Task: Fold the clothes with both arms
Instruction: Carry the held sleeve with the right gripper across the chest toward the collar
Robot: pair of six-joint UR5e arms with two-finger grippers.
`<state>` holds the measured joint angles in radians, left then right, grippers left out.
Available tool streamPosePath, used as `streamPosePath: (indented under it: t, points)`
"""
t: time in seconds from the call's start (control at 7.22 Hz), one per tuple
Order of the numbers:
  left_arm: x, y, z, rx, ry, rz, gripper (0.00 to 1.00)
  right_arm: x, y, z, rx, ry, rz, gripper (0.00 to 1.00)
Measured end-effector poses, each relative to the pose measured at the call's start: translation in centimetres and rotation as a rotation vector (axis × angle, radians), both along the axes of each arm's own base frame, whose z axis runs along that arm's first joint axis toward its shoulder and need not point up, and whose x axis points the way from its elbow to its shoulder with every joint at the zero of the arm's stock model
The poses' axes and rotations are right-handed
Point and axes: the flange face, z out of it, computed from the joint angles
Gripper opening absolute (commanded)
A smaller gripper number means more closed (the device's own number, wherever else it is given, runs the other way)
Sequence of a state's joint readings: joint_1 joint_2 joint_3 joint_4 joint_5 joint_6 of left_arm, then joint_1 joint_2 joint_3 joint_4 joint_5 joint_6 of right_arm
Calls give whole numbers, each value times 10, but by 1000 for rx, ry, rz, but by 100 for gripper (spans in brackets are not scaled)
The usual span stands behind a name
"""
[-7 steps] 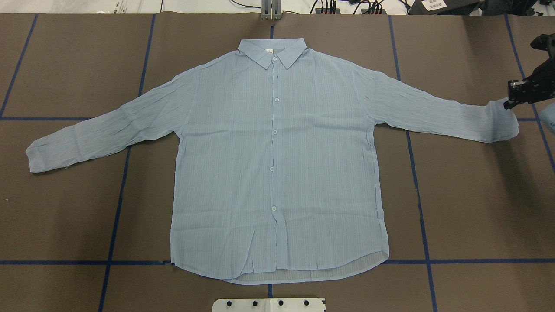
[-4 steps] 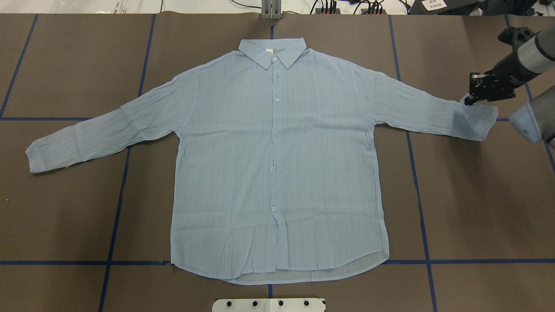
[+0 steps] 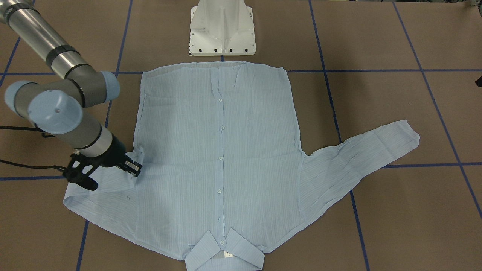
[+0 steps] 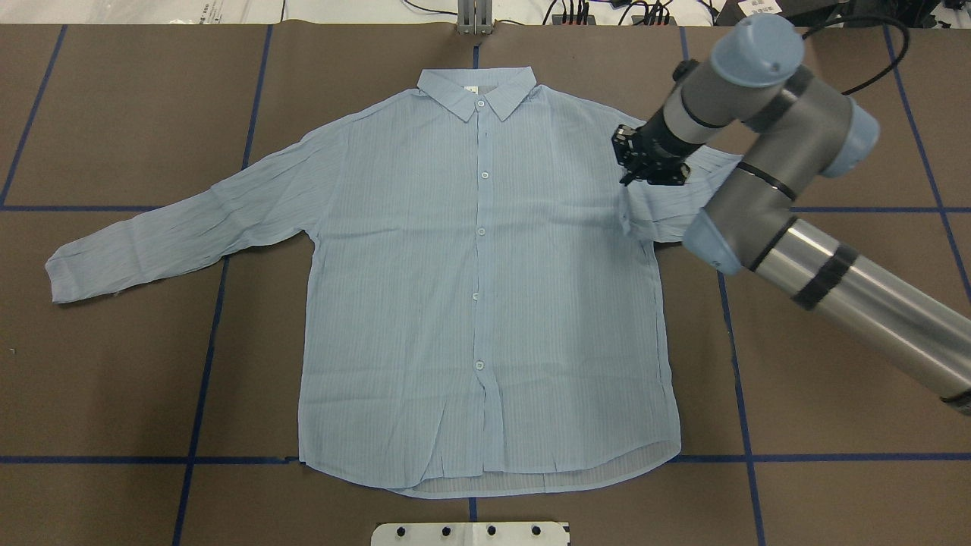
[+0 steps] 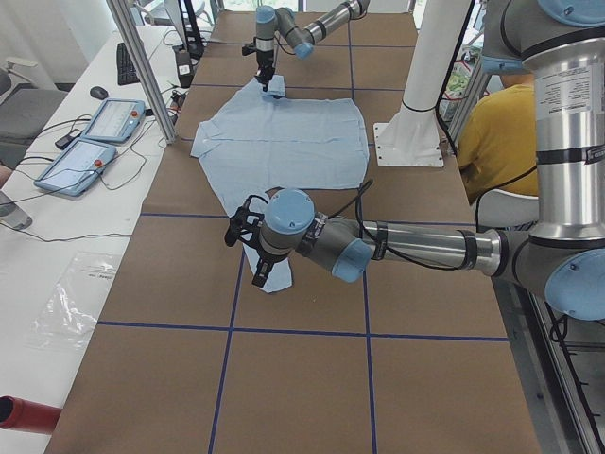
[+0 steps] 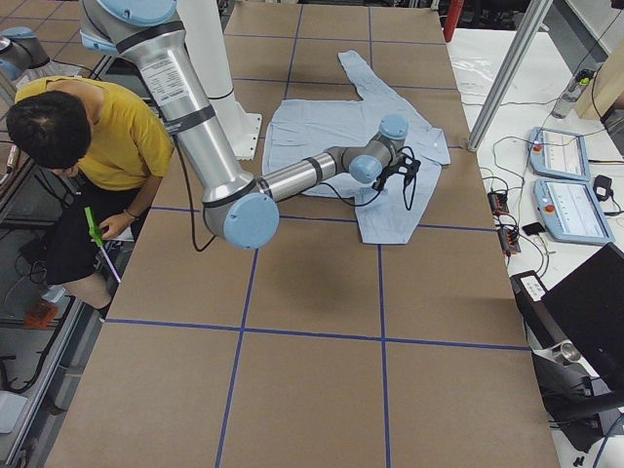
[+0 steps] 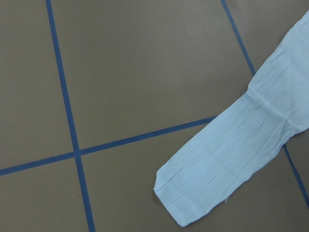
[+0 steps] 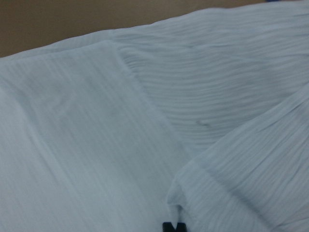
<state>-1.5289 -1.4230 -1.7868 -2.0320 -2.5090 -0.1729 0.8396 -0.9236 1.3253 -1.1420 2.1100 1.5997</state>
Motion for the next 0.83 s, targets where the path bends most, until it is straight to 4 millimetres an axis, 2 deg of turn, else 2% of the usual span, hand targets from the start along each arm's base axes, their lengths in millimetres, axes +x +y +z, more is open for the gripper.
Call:
streamPosePath:
  t: [0.28,0.42,0.55,0.69,0.83]
  points:
    - [0,0,1,-4,1,0,100,-100,-11,-106,-1,-48,104,0]
    - [0,0,1,-5,1,0,100,-138,-10,-144,-9,-83,171,0]
    - [0,0,1,-5,0,0,100,-164,-8,-173,-12,-109,222,0]
    - [1,0,1,-5,1,0,100,-178,-6,-191,-14,-134,261,0]
    - [1,0,1,-6,1,1,100,-188,-4,-202,-21,-154,300,0]
